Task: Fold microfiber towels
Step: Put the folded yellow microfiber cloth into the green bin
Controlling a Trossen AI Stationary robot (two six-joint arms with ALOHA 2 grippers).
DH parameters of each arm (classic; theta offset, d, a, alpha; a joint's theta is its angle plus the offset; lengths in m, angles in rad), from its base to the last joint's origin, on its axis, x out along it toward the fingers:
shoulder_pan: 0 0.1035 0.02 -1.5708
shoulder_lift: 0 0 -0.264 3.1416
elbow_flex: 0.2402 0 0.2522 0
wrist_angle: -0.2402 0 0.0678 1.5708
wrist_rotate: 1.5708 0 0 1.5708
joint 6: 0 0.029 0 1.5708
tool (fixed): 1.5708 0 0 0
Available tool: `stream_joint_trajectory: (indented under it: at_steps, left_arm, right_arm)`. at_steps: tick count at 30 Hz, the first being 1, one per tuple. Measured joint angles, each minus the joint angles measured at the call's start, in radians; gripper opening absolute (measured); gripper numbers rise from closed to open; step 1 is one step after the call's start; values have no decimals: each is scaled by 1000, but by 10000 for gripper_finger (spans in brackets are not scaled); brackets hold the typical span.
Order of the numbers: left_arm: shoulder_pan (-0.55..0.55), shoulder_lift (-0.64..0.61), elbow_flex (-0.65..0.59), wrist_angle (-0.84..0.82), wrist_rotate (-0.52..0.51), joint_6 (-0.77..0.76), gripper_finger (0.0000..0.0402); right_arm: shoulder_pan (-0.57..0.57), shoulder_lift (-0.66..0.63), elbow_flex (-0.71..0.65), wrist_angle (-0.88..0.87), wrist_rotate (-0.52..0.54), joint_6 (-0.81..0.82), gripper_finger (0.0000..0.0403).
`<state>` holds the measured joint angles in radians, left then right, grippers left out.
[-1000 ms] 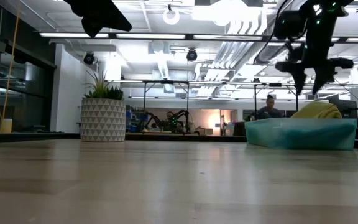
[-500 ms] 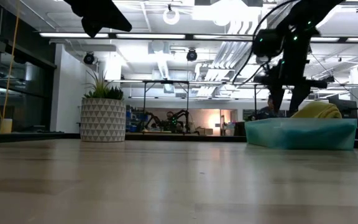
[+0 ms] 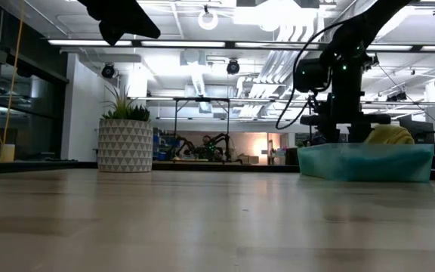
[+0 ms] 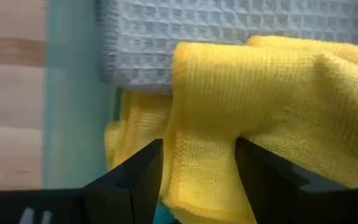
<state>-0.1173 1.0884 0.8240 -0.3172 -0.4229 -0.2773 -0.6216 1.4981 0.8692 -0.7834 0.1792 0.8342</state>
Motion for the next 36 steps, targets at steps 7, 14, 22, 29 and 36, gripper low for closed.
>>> stream_joint_trajectory:
  at_steps: [7,14,22,29,36]
  left_arm:
    - [0,0,0,0,0,2,0]
    - [0,0,0,0,0,11,0]
    - [0,0,0,0,0,19,0]
    - [0,0,0,-1,-1,19,0]
    - [0,0,0,-1,-2,19,0]
  right_arm:
    - [1,83,0,13,9,30,194]
    - [20,135,2,14,38,23,170]
    - [27,85,-1,7,53,3,21]
    - [28,-16,-1,-20,48,-4,23]
    - [28,-83,-1,-28,25,-23,10]
